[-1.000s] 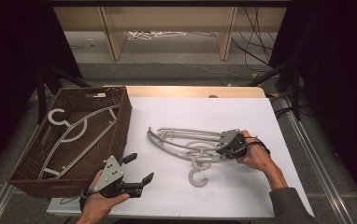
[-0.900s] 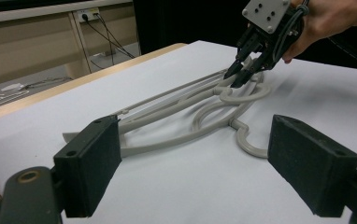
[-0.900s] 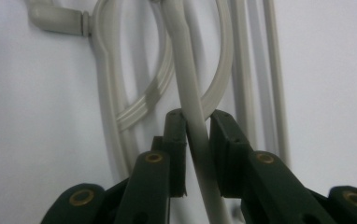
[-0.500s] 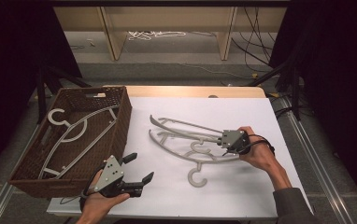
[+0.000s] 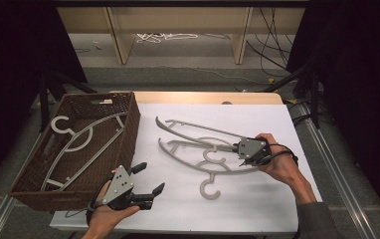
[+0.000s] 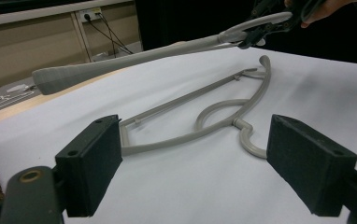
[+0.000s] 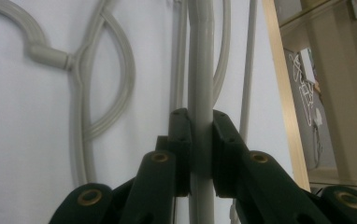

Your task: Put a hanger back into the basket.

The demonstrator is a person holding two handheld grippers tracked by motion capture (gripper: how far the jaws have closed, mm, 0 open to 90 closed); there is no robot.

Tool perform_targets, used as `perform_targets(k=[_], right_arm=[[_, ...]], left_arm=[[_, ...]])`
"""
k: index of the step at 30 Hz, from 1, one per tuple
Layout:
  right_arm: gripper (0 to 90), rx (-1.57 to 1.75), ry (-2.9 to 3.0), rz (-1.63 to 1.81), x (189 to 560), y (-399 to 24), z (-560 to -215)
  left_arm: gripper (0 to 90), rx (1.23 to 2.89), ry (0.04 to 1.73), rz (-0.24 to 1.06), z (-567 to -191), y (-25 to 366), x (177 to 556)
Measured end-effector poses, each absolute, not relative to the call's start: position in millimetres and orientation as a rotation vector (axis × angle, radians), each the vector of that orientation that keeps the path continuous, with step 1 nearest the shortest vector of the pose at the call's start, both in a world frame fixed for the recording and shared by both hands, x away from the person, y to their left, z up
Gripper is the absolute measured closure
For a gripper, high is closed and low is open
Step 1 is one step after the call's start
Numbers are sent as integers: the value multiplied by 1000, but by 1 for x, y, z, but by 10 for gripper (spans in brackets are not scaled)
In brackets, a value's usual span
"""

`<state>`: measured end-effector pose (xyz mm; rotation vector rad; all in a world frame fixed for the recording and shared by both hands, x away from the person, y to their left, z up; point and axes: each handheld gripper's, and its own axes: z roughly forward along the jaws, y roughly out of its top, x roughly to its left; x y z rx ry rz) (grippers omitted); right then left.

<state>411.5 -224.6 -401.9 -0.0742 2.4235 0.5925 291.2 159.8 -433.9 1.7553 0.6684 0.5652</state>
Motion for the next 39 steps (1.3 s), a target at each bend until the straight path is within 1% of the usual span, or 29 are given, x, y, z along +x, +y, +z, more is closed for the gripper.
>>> perform_targets(k=[12, 17, 22, 27, 30, 35, 39], right_arm=[[810, -173, 2395, 579, 384, -219, -393], [810, -200, 2399, 558, 374, -218, -395], [810, -215, 2420, 551, 368, -215, -399], [811, -230, 2415, 545, 361, -213, -401], [810, -233, 2427, 549, 357, -213, -401], [811, -269, 2425, 562, 354, -212, -401], [810, -268, 2428, 552, 349, -209, -403]], left_arm=[[185, 1779, 659, 619, -425, 151, 301], [190, 1847, 598, 620, -420, 137, 311], [225, 1893, 563, 622, -416, 129, 321], [231, 1940, 529, 608, -418, 105, 331], [248, 1959, 515, 600, -419, 98, 333], [265, 2056, 453, 585, -422, 82, 341], [308, 2115, 384, 580, -422, 73, 342]])
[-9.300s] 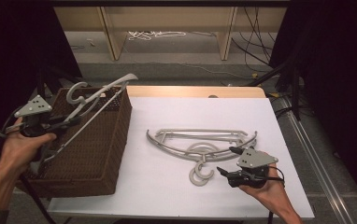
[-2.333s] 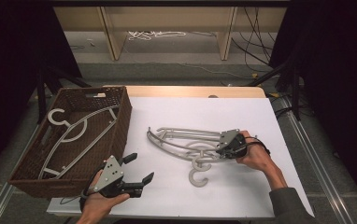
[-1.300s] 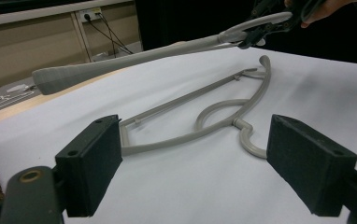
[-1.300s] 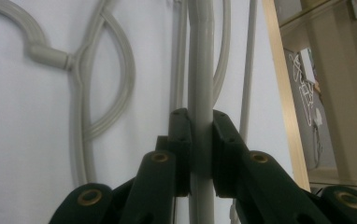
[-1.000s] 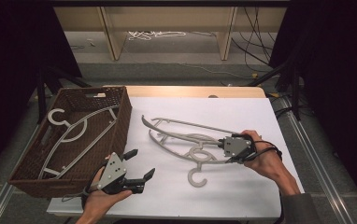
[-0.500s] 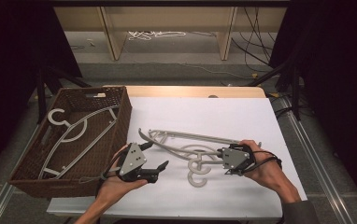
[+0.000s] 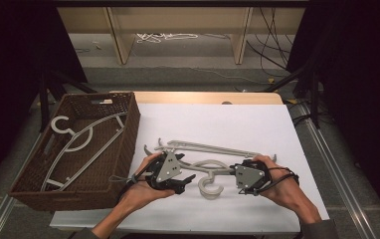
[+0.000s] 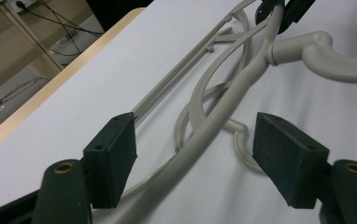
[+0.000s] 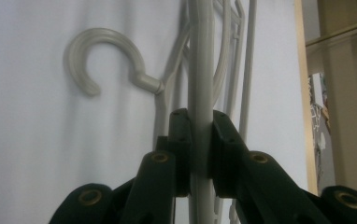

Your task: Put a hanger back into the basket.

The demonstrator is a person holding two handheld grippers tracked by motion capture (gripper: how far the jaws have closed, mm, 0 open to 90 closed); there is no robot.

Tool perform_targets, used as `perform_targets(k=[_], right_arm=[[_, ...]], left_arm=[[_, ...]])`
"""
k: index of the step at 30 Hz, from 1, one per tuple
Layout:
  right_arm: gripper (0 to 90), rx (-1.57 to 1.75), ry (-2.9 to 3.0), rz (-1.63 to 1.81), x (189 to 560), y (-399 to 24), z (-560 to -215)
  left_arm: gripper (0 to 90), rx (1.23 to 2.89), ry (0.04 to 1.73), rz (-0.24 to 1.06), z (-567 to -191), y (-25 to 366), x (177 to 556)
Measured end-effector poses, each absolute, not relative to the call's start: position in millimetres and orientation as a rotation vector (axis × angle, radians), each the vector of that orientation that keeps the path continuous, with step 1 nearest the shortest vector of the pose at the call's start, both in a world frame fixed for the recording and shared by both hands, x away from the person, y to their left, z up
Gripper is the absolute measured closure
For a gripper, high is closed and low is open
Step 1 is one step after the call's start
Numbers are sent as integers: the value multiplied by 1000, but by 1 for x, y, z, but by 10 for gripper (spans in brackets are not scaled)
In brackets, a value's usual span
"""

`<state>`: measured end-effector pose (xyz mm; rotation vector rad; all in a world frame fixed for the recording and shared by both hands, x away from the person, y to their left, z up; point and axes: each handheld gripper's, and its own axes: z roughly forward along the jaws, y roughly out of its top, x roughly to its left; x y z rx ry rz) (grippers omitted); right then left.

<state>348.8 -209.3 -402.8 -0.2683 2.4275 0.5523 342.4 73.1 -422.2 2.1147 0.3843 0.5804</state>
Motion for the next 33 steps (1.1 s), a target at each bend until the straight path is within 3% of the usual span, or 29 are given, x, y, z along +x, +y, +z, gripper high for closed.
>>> perform_targets(k=[11, 16, 27, 33], right_arm=[[810, -271, 2449, 561, 343, -206, -404], [811, -285, 2465, 571, 341, -204, -403], [800, -320, 2427, 613, 346, -209, -395], [787, -292, 2411, 624, 348, -215, -390]], left_arm=[[499, 2231, 240, 592, -422, 59, 343], [638, 2275, 156, 608, -423, 51, 343], [748, 2326, 69, 639, -411, 46, 341], [783, 2339, 59, 594, -400, 42, 341]])
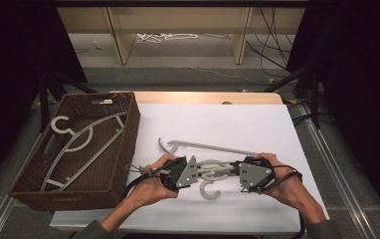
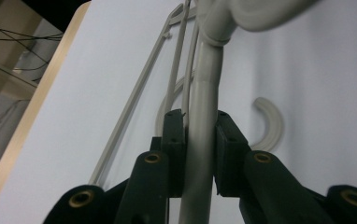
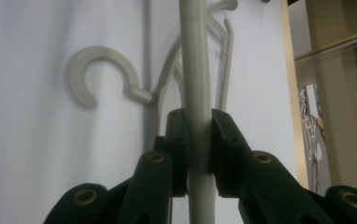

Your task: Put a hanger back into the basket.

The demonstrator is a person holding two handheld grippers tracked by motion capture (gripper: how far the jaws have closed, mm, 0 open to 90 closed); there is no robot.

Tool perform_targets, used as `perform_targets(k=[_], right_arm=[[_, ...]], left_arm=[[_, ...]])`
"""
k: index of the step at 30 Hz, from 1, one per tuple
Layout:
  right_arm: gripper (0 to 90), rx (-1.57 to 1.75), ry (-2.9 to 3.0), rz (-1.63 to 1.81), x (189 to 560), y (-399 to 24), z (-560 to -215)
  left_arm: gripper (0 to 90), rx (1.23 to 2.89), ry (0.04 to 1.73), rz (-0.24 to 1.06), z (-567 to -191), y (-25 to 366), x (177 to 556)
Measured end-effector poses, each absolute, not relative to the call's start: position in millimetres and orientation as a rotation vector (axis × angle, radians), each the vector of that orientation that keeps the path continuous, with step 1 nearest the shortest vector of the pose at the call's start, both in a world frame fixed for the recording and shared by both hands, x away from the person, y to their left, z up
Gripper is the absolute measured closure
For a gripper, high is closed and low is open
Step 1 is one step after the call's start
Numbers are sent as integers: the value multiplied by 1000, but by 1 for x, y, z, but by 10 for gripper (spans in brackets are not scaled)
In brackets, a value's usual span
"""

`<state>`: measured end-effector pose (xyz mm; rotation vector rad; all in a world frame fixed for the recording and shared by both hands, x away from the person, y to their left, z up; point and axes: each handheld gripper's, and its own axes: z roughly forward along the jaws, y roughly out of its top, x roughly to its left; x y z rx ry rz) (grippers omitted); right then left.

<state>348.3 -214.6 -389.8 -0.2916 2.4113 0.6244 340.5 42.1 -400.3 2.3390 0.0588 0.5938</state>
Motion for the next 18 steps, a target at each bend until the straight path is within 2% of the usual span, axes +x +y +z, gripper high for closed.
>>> perform_targets(k=[6, 7, 8, 9, 10, 11, 13, 18], right_arm=[[753, -222, 2366, 639, 349, -216, -381], [694, -181, 2364, 657, 349, -216, -381], [694, -181, 2364, 657, 349, -216, -381], [566, -41, 2359, 704, 348, -216, -379], [566, -41, 2359, 704, 348, -216, -379], [496, 27, 2341, 763, 348, -219, -376], [416, 135, 2328, 855, 345, -221, -373], [350, 326, 2219, 995, 341, -230, -366]], left_arm=[[795, 2305, 190, 410, -390, 46, 340], [795, 2301, 217, 385, -390, 47, 340], [795, 2301, 217, 385, -390, 47, 340], [795, 2293, 254, 344, -388, 51, 341], [795, 2293, 254, 344, -388, 51, 341], [795, 2269, 307, 315, -387, 57, 343], [795, 2276, 318, 309, -386, 60, 344], [796, 2201, 455, 274, -379, 83, 351]])
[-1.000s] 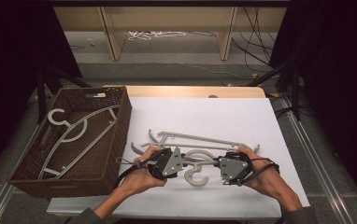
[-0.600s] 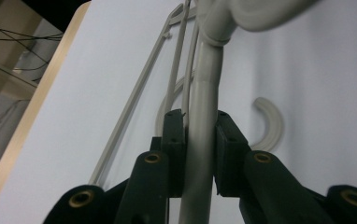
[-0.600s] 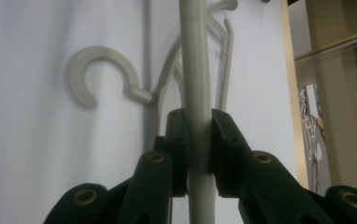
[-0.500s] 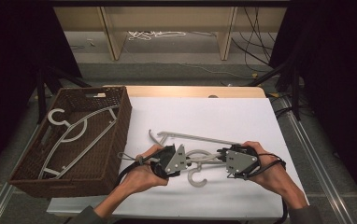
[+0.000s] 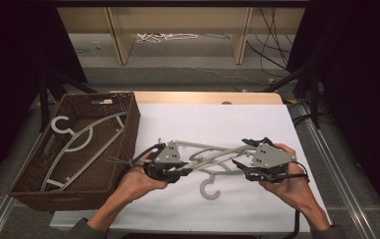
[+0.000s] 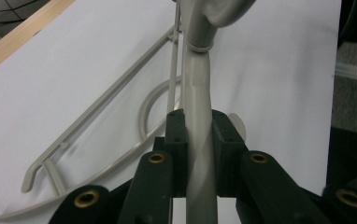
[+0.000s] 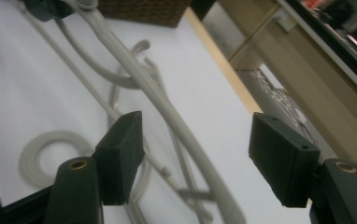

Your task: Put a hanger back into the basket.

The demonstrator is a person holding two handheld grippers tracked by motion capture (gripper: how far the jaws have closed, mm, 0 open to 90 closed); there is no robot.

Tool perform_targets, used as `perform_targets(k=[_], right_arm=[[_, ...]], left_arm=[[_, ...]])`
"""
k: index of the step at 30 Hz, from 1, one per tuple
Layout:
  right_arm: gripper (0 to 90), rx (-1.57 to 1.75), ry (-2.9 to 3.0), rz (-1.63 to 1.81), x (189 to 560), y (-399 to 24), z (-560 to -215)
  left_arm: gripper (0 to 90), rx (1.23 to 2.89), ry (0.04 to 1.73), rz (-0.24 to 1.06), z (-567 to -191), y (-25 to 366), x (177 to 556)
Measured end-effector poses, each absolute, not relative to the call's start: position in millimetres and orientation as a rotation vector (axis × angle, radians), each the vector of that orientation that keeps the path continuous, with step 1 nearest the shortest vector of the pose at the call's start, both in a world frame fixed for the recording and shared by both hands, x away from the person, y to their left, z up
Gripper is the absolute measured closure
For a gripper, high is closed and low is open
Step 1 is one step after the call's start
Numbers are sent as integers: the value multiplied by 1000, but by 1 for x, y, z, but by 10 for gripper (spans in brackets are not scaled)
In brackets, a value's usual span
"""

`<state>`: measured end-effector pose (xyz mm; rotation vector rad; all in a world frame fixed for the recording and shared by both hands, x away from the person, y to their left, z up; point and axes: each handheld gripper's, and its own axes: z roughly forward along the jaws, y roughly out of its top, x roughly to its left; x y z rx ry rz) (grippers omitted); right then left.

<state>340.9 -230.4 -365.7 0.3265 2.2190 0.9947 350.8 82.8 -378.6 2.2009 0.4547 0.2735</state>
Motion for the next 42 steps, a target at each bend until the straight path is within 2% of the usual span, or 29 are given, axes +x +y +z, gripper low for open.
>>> perform_targets(k=[10, 15, 23, 37, 42], right_arm=[[315, 520, 2170, 1155, 331, -241, -376], [309, 538, 2189, 1167, 329, -239, -384], [300, 540, 2225, 1158, 327, -236, -395], [278, 571, 2248, 1140, 327, -238, -406], [273, 573, 2240, 1146, 327, -238, -408]], left_arm=[[795, 2073, 560, 259, -340, 118, 352], [796, 2039, 566, 302, -305, 137, 346], [795, 2019, 586, 371, -276, 170, 341], [796, 2019, 763, 543, -281, 248, 355], [796, 2004, 833, 567, -286, 268, 360]])
